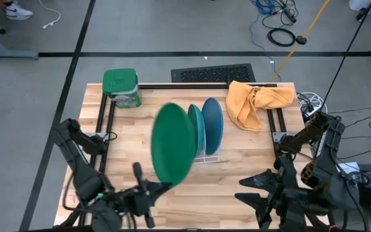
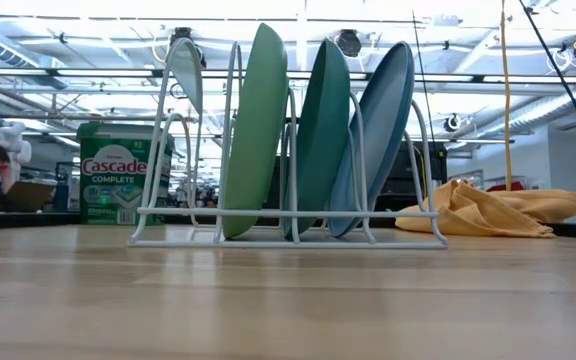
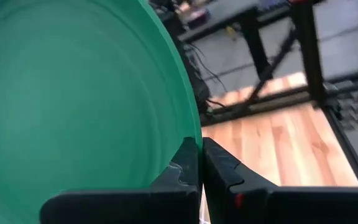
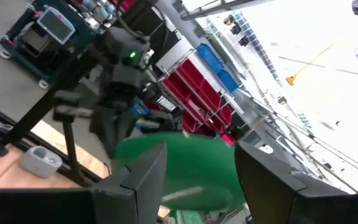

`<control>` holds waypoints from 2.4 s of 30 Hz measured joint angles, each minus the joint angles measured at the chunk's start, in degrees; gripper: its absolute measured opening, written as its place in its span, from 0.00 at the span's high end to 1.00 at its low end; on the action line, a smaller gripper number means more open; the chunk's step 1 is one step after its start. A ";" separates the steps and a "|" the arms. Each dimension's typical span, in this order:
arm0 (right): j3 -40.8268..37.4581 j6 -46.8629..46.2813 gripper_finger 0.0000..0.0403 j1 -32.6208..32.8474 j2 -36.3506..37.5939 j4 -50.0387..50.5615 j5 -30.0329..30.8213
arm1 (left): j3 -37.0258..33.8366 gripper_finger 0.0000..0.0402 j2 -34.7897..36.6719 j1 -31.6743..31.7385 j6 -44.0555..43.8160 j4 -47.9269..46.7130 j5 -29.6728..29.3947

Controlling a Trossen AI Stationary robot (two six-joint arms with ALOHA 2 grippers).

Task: Sort dishes
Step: Put the green plate into the dish rack

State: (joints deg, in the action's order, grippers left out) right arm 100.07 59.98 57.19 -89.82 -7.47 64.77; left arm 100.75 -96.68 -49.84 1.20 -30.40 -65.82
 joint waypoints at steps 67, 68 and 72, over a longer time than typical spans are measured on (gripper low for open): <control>-0.02 -32.51 0.55 -2.47 -2.23 27.52 -3.63 | -69.15 0.66 27.84 17.94 -14.01 78.91 9.64; -0.02 -32.51 0.55 -2.45 -2.23 27.54 -3.63 | -69.15 0.65 27.84 17.94 -13.99 78.90 9.64; -0.02 -32.54 0.55 -2.46 -2.22 27.52 -3.63 | -69.15 0.62 27.84 17.96 -14.25 78.89 9.62</control>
State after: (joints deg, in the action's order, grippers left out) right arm 100.05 27.44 54.73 -92.04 20.05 61.14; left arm 31.59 -68.84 -31.88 -13.05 48.49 -56.20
